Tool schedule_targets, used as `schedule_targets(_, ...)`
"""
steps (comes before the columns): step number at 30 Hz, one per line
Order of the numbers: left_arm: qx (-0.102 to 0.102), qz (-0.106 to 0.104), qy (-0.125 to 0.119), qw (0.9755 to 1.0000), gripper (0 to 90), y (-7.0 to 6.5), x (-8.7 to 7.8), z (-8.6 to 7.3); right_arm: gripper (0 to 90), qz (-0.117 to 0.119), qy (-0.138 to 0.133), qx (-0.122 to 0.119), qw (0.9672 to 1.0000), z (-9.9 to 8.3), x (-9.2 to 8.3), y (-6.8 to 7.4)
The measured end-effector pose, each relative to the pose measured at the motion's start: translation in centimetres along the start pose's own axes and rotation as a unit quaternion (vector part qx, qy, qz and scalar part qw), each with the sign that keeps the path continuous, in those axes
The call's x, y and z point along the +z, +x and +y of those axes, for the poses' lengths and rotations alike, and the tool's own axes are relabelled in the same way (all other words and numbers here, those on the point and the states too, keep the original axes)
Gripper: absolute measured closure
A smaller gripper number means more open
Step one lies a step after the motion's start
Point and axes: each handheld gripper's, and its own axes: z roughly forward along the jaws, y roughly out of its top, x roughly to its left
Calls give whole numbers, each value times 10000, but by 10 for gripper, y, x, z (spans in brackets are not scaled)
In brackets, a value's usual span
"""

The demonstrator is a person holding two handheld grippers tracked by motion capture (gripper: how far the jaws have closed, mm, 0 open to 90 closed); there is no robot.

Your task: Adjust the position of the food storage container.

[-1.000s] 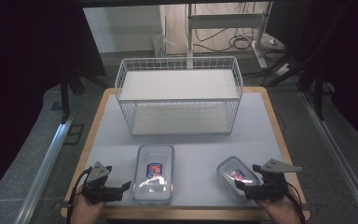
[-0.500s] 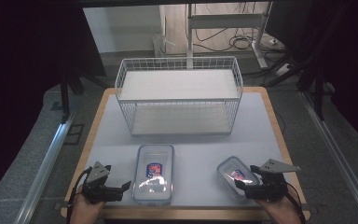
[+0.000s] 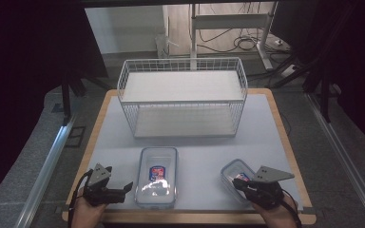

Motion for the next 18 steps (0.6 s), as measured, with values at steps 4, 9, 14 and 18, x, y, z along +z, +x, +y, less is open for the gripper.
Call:
schedule_targets(4, -5, 48, -15, 10000, 33, 0, 1, 0, 895, 215, 294, -138, 9992, 2, 13, 13)
schedule_targets(9, 72, 80, -87, 9999, 30, 1, 4, -3, 896, 177, 682, -301, 9971, -1, 27, 19)
schedule_targets(14, 69, 82, -150, 9998, 29, 2, 4, -3, 898, 278, 860, -136, 9958, -7, 28, 7)
schedule_targets(18, 118, 104, -123, 9998, 28, 2, 5, -5, 898, 120, 933, -274, 9952, -6, 25, 5)
